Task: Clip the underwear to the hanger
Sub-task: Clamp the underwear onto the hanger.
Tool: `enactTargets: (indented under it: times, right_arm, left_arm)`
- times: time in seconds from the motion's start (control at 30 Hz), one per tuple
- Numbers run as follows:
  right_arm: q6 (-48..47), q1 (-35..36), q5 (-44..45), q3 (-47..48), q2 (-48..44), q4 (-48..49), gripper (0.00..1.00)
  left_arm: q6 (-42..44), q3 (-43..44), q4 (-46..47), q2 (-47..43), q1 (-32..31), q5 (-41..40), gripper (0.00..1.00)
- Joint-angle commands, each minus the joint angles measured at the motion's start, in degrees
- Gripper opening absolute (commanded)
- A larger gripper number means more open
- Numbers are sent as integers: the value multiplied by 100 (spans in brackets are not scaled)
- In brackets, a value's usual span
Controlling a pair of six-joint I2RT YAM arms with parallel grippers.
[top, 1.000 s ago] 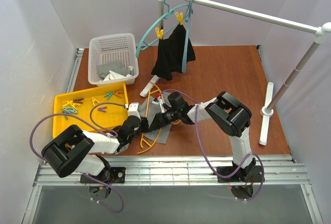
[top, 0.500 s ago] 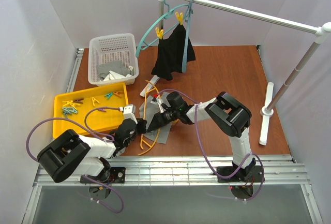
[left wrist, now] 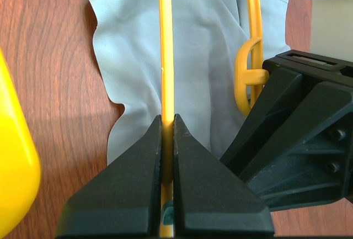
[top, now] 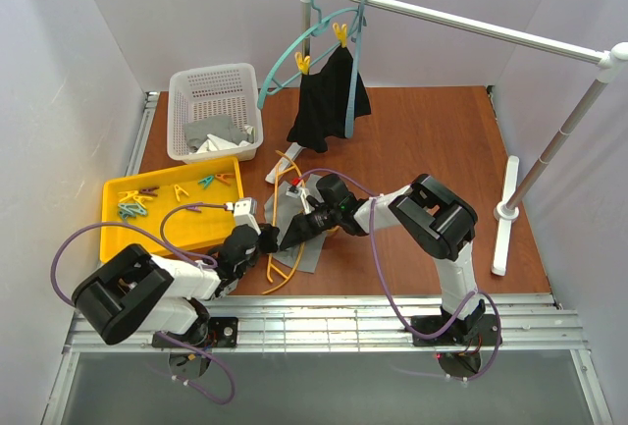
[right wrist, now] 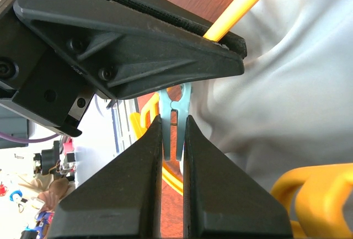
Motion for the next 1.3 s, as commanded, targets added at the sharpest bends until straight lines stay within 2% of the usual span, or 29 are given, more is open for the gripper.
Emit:
enactTargets:
  times: [0.0,0.47,0.9,1.27]
  right_arm:
    - [-140,48,392,-7,-14,91,1]
    - [-298,-40,-20,-244,-190,206,1]
    - [-623,-119,-688,-306,-260,241,1]
    - [-729,-180,-838,-332,-304,241,1]
  left_arm:
    - [-351,146,1038,-82,-96,657,0]
    - [-492,93,1583,40,-131,1105,0]
    - [-553,6,2154,129,-122,1913,0]
    - [-896,-232,2831,252,-122,2441,0]
